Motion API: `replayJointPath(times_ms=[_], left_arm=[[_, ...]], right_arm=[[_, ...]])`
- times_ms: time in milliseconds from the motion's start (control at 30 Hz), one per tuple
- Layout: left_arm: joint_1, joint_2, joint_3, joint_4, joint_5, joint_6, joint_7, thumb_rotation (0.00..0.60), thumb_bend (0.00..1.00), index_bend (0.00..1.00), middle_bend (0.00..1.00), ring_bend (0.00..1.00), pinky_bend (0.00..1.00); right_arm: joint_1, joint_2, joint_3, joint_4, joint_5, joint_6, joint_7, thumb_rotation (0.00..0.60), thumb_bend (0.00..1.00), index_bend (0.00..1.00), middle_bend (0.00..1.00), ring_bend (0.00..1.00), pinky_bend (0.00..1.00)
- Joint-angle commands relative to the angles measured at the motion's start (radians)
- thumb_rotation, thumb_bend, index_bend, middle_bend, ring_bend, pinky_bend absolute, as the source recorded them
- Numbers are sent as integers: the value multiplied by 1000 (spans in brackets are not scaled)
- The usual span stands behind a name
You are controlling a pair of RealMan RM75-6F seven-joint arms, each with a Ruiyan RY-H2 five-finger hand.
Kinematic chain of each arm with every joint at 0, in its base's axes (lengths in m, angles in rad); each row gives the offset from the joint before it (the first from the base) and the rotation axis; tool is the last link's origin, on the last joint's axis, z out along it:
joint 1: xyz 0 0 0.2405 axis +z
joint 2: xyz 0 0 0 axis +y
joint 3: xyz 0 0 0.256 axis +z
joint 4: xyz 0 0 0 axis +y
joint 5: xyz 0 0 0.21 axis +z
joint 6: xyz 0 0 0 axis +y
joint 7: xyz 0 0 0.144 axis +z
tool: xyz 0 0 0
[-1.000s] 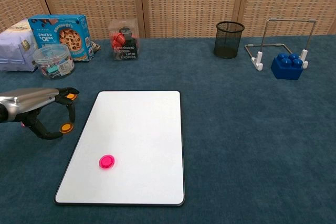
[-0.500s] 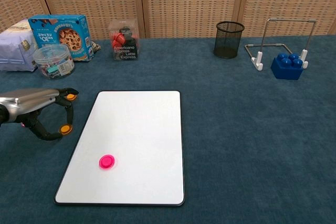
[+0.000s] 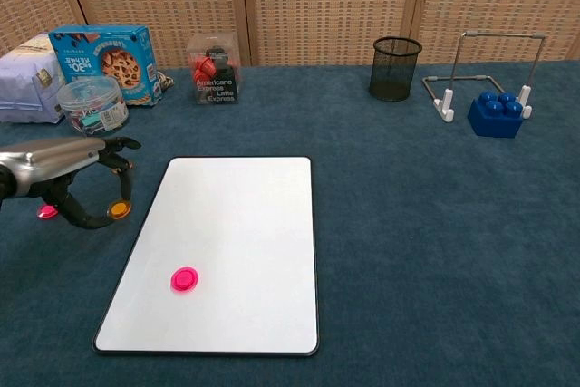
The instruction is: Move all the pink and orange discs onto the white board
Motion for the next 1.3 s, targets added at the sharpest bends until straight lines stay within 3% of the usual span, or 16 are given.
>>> replayJointPath(times_ms=[33,567,667,767,833,1133,1300], left_arm=[[-28,18,-33,-50,-2,2,11,600,353,519,0,0,0],[-157,-72,-69,-65,-170,-20,187,600,336,519,0,0,0],[-174,-87,-66,-52,-191,-33,196,600,292,434,0,0,0],[-186,-99,-62,-41,-209,-44,199,600,247,322,0,0,0],[-191,-104,-60,-34,-217,-46,199,600,237,301,0,0,0],[-186,-70,-59,9,-219,-36,158,600,262,299,0,0,0],[-156,-42,-54,123,-214,-69,72,600,318,354,0,0,0]], right_arm=[[0,0,0,-1,1,-1,0,600,0,0,0,0,0],[3,5,2,-4,14,-14,9,600,0,0,0,0,0],[4,6,2,-4,17,-18,10,600,0,0,0,0,0],[4,7,3,-5,19,-19,11,600,0,0,0,0,0],[4,8,3,-5,19,-19,11,600,0,0,0,0,0],[5,9,2,-6,22,-23,9,600,0,0,0,0,0],[6,10,2,-9,25,-28,5,600,0,0,0,0,0]])
